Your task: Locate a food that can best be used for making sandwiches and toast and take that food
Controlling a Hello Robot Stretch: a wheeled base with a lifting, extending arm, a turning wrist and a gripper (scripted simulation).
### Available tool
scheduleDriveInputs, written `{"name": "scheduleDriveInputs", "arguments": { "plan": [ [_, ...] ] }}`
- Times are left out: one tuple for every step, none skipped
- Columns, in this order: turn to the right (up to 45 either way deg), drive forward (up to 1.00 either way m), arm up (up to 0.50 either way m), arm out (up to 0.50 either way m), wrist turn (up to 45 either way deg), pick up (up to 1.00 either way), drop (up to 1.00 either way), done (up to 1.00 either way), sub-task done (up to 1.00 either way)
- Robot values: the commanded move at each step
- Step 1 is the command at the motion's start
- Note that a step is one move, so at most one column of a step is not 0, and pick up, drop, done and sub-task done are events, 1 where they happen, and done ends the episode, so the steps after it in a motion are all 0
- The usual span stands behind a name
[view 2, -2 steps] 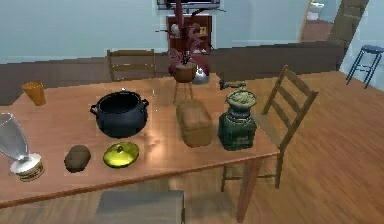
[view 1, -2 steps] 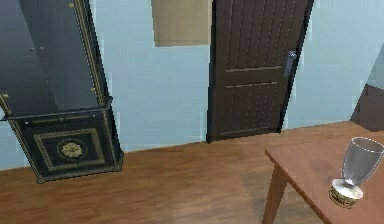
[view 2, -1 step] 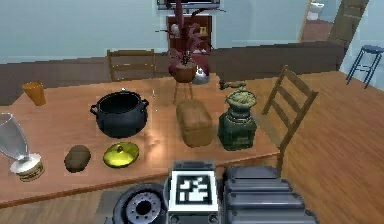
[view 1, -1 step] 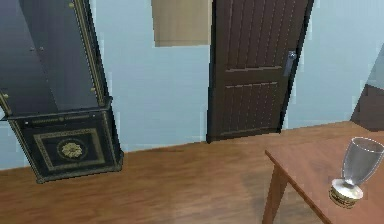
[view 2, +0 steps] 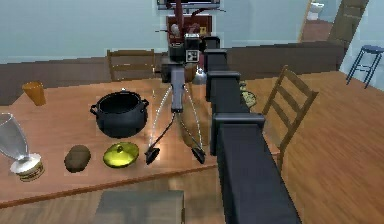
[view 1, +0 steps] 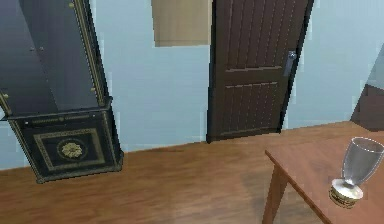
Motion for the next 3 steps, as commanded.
{"name": "scheduleDriveInputs", "arguments": {
  "plan": [
    [0.0, 0.0, 0.0, 0.0, 45.0, 0.0, 0.0, 0.0, 0.0],
    [0.0, 0.0, 0.0, 0.0, 45.0, 0.0, 0.0, 0.0, 0.0],
    [0.0, 0.0, 0.0, 0.0, 45.0, 0.0, 0.0, 0.0, 0.0]
  ]
}}
